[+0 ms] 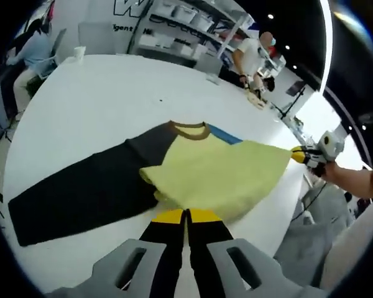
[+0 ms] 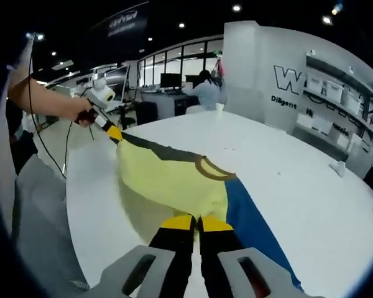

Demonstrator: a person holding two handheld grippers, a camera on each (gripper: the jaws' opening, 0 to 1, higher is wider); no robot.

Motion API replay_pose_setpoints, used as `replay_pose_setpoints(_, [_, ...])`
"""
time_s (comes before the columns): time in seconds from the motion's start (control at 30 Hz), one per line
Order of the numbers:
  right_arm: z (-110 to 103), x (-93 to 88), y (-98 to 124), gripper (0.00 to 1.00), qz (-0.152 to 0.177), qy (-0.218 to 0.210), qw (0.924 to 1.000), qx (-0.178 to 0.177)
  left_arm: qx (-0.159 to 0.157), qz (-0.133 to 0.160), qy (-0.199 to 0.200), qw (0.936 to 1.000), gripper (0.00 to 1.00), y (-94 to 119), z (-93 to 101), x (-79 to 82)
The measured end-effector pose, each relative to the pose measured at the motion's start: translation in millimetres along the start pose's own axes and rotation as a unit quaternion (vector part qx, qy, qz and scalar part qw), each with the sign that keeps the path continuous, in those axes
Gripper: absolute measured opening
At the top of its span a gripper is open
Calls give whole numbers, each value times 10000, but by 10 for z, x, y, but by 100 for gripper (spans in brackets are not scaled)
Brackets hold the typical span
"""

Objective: Fold the garment on the visible template until the final outline fits inside the template.

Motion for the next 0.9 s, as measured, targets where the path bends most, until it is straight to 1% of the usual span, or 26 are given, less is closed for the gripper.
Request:
replay_pose_setpoints(0.03, [-87,-53,23,0,-36,26,9999,95,-46,-69,28,10000,0,21,18,-73])
replay_pose_setpoints(0.07, [-191,-91,22,0,-84,70,9994,338,-47,-99,45,9999,0,31,26,-119])
replay_pose_setpoints(0.1, [-297,-152,31,0,-159,96,9986,498,-53,-121,36,9999,0,41,33,-183])
replay_pose_setpoints(0.2, [-452,-304,61,0,-379,145,9974,592,-72,-225,116,9997,0,65,63,-333])
replay_pose_setpoints(0.27, [-531,-380,83,0,-386,81,9971,656,-81,-267,127,9995,0,77,92,-414])
replay_pose_setpoints(0.3, [-577,-415,89,0,-430,123,9965,703,-89,-293,112,9995,0,87,116,-458])
replay_pose_setpoints(0.33, [-612,-448,93,0,-491,171,9960,730,-70,-340,84,9994,0,95,132,-523])
replay_pose_setpoints(0.4, [-709,-526,91,0,-545,128,9948,849,-58,-414,41,9991,0,82,124,-621])
replay_pose_setpoints(0.43, [-763,-576,87,0,-598,158,9940,899,-43,-495,21,9988,0,88,139,-696])
replay_pose_setpoints(0.47, [-780,-594,85,0,-630,171,9936,919,-31,-535,-7,9986,0,91,147,-742])
replay_pose_setpoints(0.5, [-823,-677,80,0,-751,216,9924,947,-8,-602,-53,9982,0,97,157,-813])
replay_pose_setpoints(0.6, [-903,-786,77,0,-809,128,9913,1032,-13,-742,-92,9972,0,104,192,-965])
replay_pose_setpoints(0.73, [-1029,-1003,77,0,-1091,157,9871,1158,-15,-916,-166,9957,0,129,242,-1139])
replay_pose_setpoints(0.77, [-1055,-1029,76,0,-1097,140,9867,1189,-29,-934,-169,9955,0,138,256,-1162])
replay_pose_setpoints(0.83, [-1108,-1107,82,0,-1264,278,9838,1241,-46,-982,-186,9950,0,161,279,-1220])
replay_pose_setpoints(0.9, [-1129,-1156,82,0,-1277,276,9838,1230,-61,-1017,-169,9947,0,184,299,-1268])
Point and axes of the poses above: the point that each gripper's makers call its tool centre point, and the gripper's own axes: y roughly backward along the fingers, z roughly to its right, x roughly out of its top, the point moved 4 cm from there along y, roughly backward along the fingers, and after that the axes turned 13 degrees about x, right-handed, at the moved point
